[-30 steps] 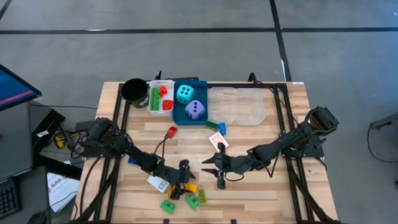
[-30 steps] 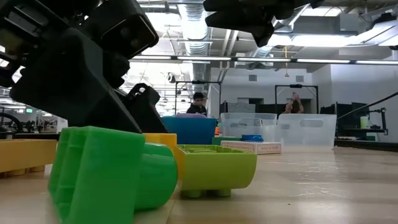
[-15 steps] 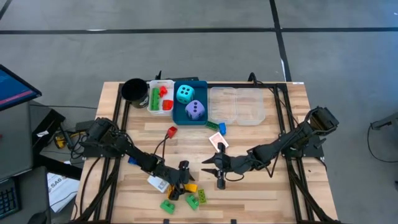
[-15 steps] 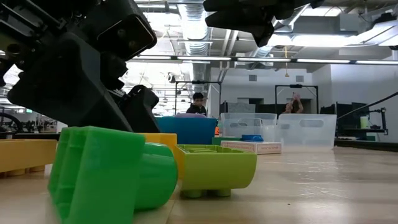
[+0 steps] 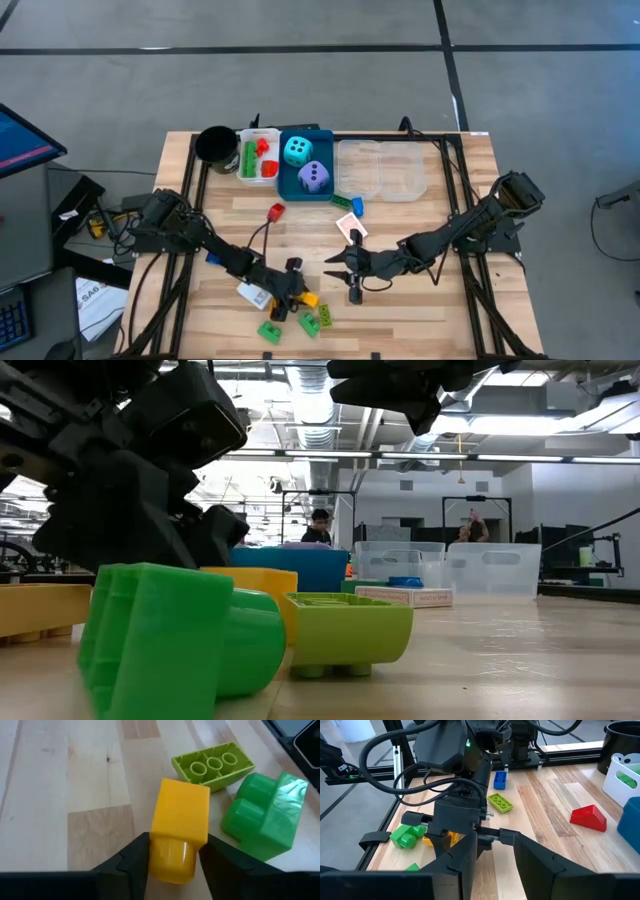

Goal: Pick & Place Toys
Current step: Put the large yellow game piece into the white bin

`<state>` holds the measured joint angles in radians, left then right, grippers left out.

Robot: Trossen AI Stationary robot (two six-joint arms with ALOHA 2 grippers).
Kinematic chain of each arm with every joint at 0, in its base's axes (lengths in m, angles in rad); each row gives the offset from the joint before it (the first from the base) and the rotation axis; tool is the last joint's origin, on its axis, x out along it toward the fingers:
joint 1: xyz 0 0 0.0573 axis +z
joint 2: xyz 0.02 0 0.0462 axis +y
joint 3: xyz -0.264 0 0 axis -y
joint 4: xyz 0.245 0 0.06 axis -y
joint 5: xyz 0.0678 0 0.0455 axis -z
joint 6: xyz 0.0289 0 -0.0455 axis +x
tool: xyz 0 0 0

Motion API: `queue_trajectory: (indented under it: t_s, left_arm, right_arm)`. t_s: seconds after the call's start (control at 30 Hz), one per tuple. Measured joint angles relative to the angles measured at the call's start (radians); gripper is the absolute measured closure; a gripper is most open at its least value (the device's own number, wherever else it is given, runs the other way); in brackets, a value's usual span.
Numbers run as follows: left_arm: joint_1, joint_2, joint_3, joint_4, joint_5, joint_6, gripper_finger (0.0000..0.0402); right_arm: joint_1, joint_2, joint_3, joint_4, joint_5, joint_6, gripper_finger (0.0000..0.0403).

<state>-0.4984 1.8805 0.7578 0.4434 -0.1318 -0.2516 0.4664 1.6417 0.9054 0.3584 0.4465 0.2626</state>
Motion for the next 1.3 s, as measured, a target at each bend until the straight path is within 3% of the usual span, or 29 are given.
queue_trajectory:
  t_s: [0.07, 0.27, 0.47, 0.6, 0.77, 1.0, 1.3]
  left_arm:
    - [0.0, 0.0, 0.0, 0.018, -0.006, 0.0, 0.0278]
    - [0.009, -0.005, 0.0, 0.091, -0.018, 0.012, 0.0279]
    - [0.065, -0.093, 0.0, -0.011, -0.034, 0.017, 0.0275]
    - [0.123, -0.215, 0.0, -0.205, -0.115, 0.038, 0.0278]
    - [0.206, -0.389, -0.001, -0.411, -0.313, 0.099, 0.0278]
    - [0.371, -0.61, -0.001, -0.559, -0.534, 0.152, 0.0278]
    - [0.649, -0.737, -0.001, -0.726, -0.587, 0.153, 0.0274]
  right_arm:
    - [0.0, 0.0, 0.0, 0.0, 0.0, 0.0, 0.0277]
    - [0.0, 0.0, 0.0, 0.0, 0.0, 0.0, 0.0277]
    - [0.0, 0.0, 0.0, 0.001, 0.0, 0.0, 0.0277]
    - [0.004, 0.0, 0.0, 0.005, 0.0, 0.0, 0.0277]
    - [0.004, 0.0, 0.0, 0.018, 0.0, 0.0, 0.0277]
    - [-0.004, 0.0, 0.0, 0.018, 0.0, 0.0, 0.0277]
    - [-0.005, 0.0, 0.0, 0.014, 0.0, -0.001, 0.0277]
